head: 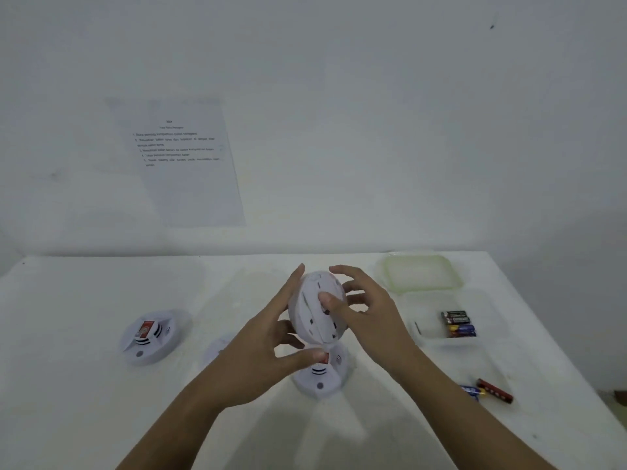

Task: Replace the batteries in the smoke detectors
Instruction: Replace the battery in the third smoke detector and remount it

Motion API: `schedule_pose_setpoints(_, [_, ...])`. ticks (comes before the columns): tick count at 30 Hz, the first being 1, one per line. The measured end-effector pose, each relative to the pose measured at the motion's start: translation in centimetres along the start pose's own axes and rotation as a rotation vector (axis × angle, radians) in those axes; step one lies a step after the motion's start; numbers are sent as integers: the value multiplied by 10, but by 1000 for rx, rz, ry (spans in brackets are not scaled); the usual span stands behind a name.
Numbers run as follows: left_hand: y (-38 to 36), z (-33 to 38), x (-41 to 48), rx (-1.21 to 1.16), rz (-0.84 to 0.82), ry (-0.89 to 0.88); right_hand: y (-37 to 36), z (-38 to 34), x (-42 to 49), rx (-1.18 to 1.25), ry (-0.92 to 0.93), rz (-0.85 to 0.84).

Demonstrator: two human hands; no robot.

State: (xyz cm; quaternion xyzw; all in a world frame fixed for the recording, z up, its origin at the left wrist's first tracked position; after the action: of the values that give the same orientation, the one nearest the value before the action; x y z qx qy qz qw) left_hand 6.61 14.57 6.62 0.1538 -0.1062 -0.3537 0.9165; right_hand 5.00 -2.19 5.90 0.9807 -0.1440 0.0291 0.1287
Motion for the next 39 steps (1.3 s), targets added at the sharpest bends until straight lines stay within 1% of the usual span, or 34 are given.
schedule_pose_setpoints(2, [-15,5,3,-2,44,-2,14,-4,-8,9,51,16])
schedule_pose_setpoints(6, [-40,6,6,-122,125,4,37,-9,-20,-27,142,46])
schedule_pose_setpoints(9, [-61,10,8,-159,172,6,54,-5,-28,-60,185,41])
schedule_pose_setpoints(14, [-87,23,8,-115,221,-20,82,2,-42,17,176,35])
schedule_pose_setpoints(18, [-101,30,5,-125,253,-42,96,7,-50,-5,175,0])
schedule_pose_setpoints(22, [-109,28,4,-136,263,-18,99,8,-57,-73,177,0])
schedule_pose_setpoints(27, [-113,22,5,-84,260,29,99,12,-56,-221,130,20])
schedule_pose_setpoints(32, [-114,18,4,-38,211,51,92,8,-51,-358,118,-68])
schedule_pose_setpoints(35, [-113,19,5,11,224,41,86,8,-47,-372,85,-118])
schedule_pose_setpoints(39, [-109,24,5,116,241,3,82,10,-44,-304,59,-127])
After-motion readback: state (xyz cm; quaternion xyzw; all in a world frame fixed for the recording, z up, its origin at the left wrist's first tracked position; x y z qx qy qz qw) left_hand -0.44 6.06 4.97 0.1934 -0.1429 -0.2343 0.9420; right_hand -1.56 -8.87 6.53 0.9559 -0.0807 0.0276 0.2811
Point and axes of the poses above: each hand's wrist, its own x-axis towards the middle knuckle, its own y-axis out of the back of the hand, z = x × y, the point moved 7 cm from there along x, towards the middle knuckle, and after that the axes turned 1 degree about -y, right-handed, at the moved point
